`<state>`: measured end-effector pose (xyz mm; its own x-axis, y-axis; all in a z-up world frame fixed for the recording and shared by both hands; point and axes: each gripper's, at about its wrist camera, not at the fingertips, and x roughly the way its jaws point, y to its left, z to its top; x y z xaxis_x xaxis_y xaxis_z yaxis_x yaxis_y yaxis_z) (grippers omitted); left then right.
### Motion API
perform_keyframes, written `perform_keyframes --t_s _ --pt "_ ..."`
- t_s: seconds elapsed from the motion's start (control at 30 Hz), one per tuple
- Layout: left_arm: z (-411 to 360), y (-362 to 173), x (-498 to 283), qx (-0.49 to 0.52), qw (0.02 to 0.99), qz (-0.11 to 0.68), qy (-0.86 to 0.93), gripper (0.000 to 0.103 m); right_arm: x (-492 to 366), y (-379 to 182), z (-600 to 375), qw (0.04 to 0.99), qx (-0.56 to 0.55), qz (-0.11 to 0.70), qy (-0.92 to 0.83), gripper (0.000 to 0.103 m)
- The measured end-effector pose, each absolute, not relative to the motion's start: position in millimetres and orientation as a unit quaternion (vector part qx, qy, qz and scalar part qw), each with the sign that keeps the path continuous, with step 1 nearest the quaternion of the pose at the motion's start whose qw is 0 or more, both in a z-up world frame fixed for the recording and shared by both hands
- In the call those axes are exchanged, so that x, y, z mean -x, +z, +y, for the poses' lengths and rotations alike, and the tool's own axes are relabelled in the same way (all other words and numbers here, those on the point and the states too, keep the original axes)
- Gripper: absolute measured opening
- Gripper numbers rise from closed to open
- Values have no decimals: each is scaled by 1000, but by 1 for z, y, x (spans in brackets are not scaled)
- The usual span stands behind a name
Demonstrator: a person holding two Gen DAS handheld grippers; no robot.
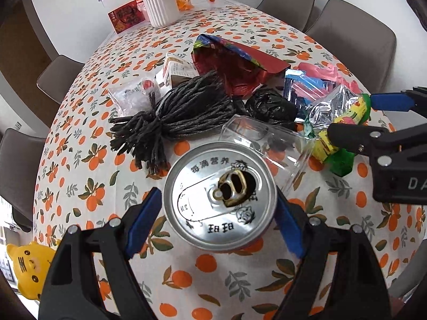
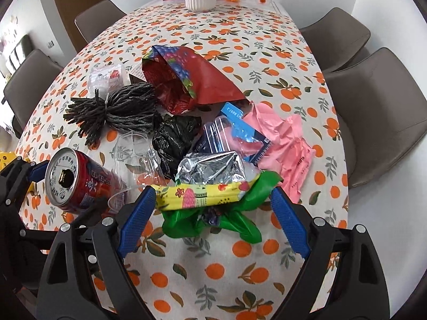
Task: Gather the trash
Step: 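Grasp the red soda can with the left tool while the right tool grasps the green snack wrapper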
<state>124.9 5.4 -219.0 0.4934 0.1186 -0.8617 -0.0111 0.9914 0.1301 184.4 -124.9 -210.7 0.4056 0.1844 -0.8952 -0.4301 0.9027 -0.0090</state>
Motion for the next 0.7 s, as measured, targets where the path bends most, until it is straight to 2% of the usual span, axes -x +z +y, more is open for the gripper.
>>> perform_keyframes --t_s 0.03,0.1,0.17,0.2,0.27,0.33,0.43,0.47,0.53,0.7 --pt "7 -219 -125 -52 864 500 37 80 -186 -213 -123 829 121 514 186 84" --pt "8 -220 -126 -45 864 500 30 68 -186 -214 -121 827 121 515 190 83" --pt "10 -221 -126 -41 865 499 31 68 -187 -215 -119 824 121 518 196 77" --pt "10 -221 -127 -40 865 498 30 68 -187 -214 -119 822 117 520 199 69" --pt "11 -220 -126 -38 866 498 32 68 -185 -212 -117 821 120 520 204 61" --pt "13 -220 -123 -34 865 499 36 67 -182 -208 -117 823 127 514 203 43" --pt "18 -219 -118 -29 865 500 45 67 -180 -203 -122 824 117 514 208 26" --pt "20 -218 -116 -27 865 500 47 67 -180 -202 -123 824 118 513 209 23" --pt "23 -217 -112 -25 865 499 51 67 -176 -199 -122 824 123 511 213 5" --pt "30 -212 -102 -22 867 495 58 67 -163 -197 -116 821 141 503 229 5"
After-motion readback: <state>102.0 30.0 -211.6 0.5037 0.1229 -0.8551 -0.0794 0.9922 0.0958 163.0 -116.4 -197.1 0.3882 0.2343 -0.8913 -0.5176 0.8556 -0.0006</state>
